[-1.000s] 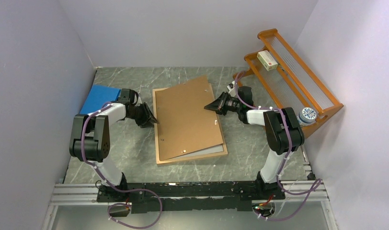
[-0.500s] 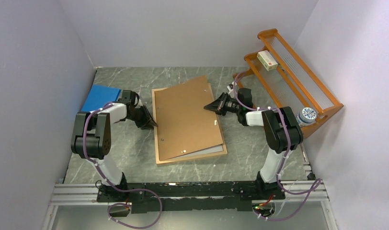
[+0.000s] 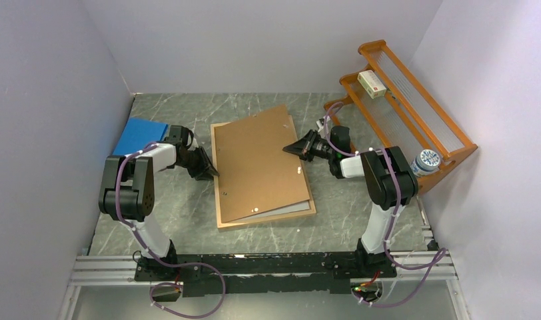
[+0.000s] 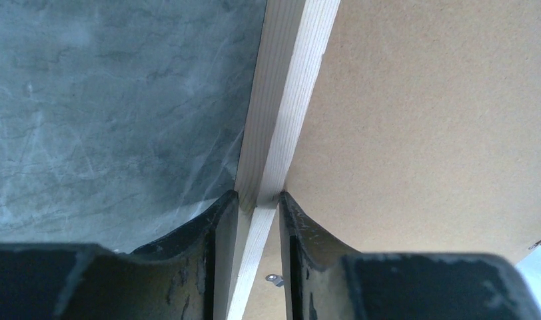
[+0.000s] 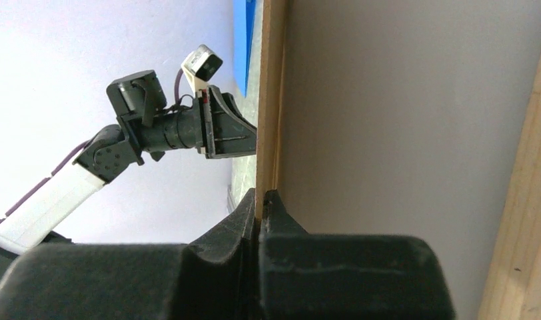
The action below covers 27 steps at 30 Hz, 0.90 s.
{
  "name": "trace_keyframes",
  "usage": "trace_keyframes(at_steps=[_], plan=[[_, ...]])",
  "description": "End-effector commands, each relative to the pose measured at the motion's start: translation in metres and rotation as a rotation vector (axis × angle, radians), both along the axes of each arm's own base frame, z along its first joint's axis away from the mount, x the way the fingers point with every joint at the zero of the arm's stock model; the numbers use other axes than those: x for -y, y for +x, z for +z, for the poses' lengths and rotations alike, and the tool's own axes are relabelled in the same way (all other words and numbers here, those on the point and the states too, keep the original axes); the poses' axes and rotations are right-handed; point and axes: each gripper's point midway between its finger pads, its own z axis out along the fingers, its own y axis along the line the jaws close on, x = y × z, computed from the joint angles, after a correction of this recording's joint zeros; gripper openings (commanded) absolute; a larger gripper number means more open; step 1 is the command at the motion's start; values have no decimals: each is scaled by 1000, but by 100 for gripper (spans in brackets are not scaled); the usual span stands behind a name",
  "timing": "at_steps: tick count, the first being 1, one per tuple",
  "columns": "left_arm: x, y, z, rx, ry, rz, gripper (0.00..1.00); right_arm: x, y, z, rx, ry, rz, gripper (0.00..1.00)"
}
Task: Put the photo into the frame
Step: Place the photo frame item in the photo frame.
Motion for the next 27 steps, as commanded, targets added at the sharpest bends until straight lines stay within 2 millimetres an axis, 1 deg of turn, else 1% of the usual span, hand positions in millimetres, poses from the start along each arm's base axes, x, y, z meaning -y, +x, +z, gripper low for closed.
trace_keyframes(at_steps=[1,6,9,11,14,20,25,27], plan=[[1,2,5,12,5,-10,37,-3,18,31,213,23,-39,0],[2,6,17,47,-3,1,44,-1,19,28,219,24,-56,0],[2,9,23,62,-5,2,46,-2,20,23,207,16,-47,0],[1,9,23,61,0,0,46,-3,19,20,197,16,-42,0],[0,7,20,52,5,1,46,-2,16,11,167,-13,-37,0],[0,8,19,50,6,4,47,2,10,-3,122,-127,-37,30],[1,11,23,57,3,1,51,1,6,-12,78,-257,-14,44],[2,11,23,58,-1,1,54,0,4,-16,63,-317,-7,51]])
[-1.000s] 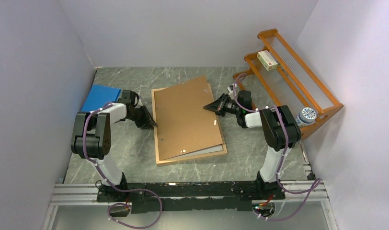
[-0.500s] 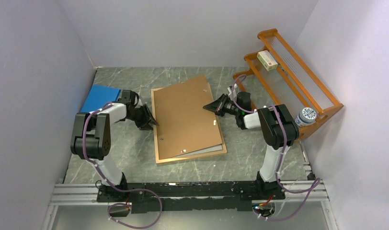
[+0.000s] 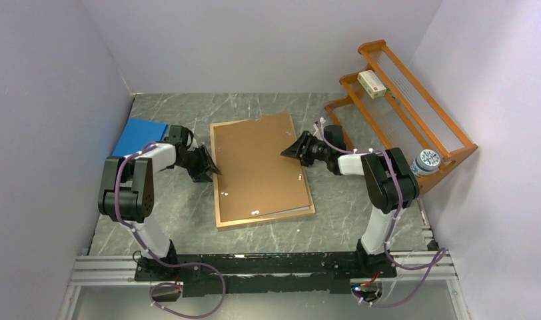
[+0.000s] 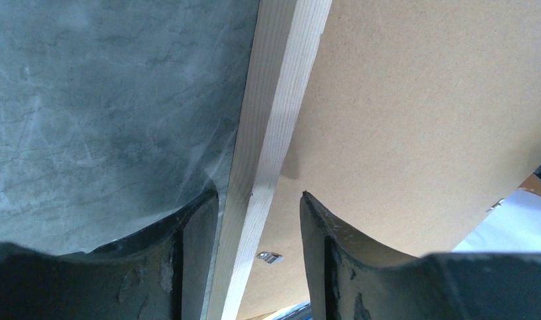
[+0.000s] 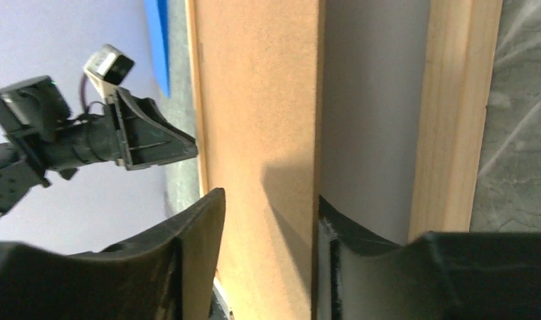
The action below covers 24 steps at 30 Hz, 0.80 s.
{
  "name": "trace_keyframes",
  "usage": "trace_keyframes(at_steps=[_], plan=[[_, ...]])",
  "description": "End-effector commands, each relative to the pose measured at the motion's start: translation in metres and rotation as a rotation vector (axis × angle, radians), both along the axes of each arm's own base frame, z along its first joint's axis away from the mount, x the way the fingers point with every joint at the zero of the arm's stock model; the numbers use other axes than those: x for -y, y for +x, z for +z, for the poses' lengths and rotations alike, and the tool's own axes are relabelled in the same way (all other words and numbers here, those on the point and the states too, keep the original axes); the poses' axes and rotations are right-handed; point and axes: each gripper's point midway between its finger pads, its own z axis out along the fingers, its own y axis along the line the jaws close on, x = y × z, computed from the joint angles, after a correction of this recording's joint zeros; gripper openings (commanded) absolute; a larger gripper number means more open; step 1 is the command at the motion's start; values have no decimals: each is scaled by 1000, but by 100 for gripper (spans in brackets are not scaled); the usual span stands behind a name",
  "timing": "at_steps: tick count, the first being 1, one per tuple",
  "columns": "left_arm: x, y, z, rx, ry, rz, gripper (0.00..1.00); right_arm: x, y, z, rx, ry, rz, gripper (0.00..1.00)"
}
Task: Put the photo into the frame
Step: Place the photo frame item in the photo frame.
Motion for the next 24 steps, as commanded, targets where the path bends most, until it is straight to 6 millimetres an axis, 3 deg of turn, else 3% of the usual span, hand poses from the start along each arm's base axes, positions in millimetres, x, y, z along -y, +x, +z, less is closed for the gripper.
trace_keyframes(at_steps=[1,8,14,24], plan=[[2,15,21,71,-2,-2,55,-7,4,22,81,-137,42,56],[2,17,24,81,-1,-5,63,-14,4,20,76,-293,79,74],[-4,19,25,102,31,7,70,-9,4,21,53,-444,69,99],[-11,23,29,144,69,44,81,28,7,12,-15,-754,-23,99]])
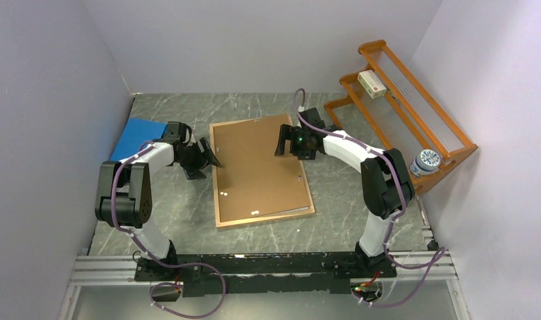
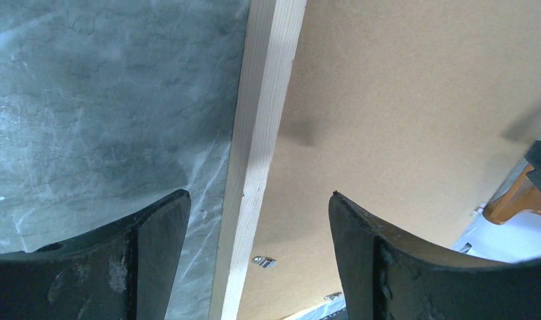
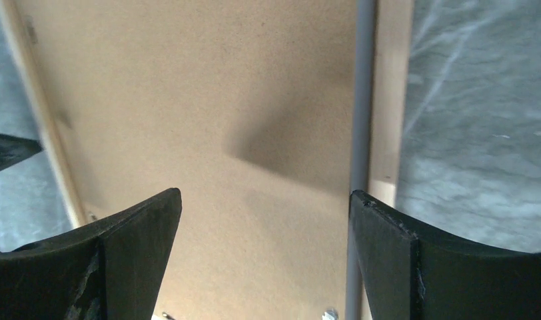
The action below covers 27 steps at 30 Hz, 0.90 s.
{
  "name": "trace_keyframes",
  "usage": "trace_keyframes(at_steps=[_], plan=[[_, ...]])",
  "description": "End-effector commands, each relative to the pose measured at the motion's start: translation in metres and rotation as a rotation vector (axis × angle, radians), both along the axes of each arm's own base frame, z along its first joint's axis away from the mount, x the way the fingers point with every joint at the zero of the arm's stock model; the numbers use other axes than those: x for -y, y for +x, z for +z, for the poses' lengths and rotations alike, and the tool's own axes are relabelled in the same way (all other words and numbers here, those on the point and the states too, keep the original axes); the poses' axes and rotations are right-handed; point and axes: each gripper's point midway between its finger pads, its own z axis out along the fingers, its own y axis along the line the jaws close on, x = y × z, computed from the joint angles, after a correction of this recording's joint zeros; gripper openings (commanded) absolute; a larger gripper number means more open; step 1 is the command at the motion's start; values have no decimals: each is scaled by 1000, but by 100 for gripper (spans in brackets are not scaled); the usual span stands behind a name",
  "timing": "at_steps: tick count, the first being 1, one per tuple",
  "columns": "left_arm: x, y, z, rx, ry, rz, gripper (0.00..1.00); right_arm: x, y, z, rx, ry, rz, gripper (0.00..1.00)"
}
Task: Put the photo into the frame
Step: Place the photo frame item in the photo frame.
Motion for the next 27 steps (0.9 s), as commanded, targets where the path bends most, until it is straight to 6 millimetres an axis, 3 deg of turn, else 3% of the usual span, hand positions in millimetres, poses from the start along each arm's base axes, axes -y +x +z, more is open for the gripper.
trace_keyframes(at_steps=[1,7,12,15,20,27], plan=[[-2,11,14,72,15,15,81,29,6,8,36,-171,-54,99],[1,11,9,65,-2,15,80,47,11,9,81,-259,-87,99],[8,7,-3,31,-41,0,68,54,4,-10,64,-308,-54,97],[12,2,-10,11,-67,-7,59,52,-11,-18,41,-321,-2,96],[13,-6,-15,2,-55,-9,52,47,-41,-24,22,-358,50,94],[13,-15,-23,-15,-35,-13,46,62,-72,-43,-34,-417,22,78]])
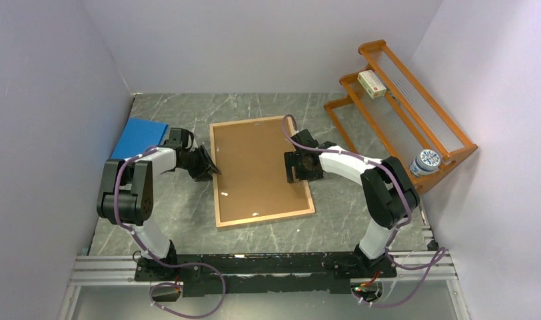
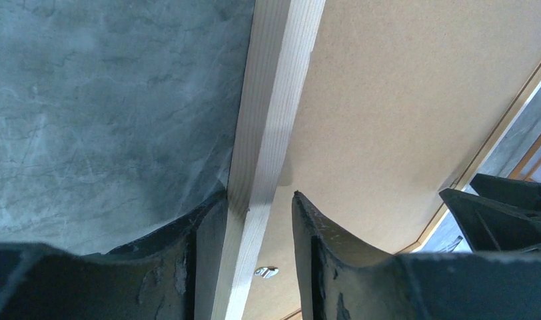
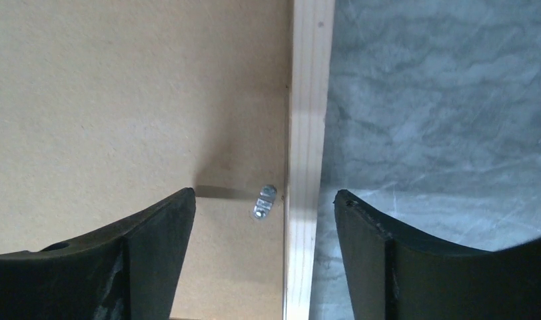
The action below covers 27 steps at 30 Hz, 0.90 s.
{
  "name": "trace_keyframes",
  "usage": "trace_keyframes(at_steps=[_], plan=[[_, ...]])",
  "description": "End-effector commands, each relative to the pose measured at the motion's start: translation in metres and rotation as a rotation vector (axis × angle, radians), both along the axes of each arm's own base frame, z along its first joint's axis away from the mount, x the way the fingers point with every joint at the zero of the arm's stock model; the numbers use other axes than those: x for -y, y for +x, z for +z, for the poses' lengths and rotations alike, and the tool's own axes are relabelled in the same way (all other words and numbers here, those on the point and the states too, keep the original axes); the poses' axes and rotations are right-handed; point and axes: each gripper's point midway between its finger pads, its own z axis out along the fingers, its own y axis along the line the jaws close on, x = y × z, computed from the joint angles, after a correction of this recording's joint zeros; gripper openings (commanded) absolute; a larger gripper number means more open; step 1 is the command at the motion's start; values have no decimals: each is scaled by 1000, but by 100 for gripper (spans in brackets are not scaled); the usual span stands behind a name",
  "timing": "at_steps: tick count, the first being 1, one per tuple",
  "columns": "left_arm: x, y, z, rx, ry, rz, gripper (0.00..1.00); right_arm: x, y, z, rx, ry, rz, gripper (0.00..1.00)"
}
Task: Put the photo into the frame
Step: Install the photo frame at the center of the board.
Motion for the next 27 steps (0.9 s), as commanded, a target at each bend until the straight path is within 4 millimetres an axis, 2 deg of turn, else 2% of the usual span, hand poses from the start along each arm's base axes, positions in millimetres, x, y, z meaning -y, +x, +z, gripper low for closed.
trace_keyframes(at_steps=[1,6,15,19,27], plan=[[3,-10,-6,-8,14,-13,45,17,-5,3,25,-46,-52,76],[3,-12,-7,-11,21,-23,43,23,-6,-5,26,-71,-79,62],[3,-15,-10,-18,32,-25,41,26,4,2,61,-88,-122,52],[5,-17,-10,-20,28,-31,41,21,-4,-2,23,-64,-94,42],[6,-19,-14,-29,28,-34,40,20,-18,-2,-17,-39,-66,32]])
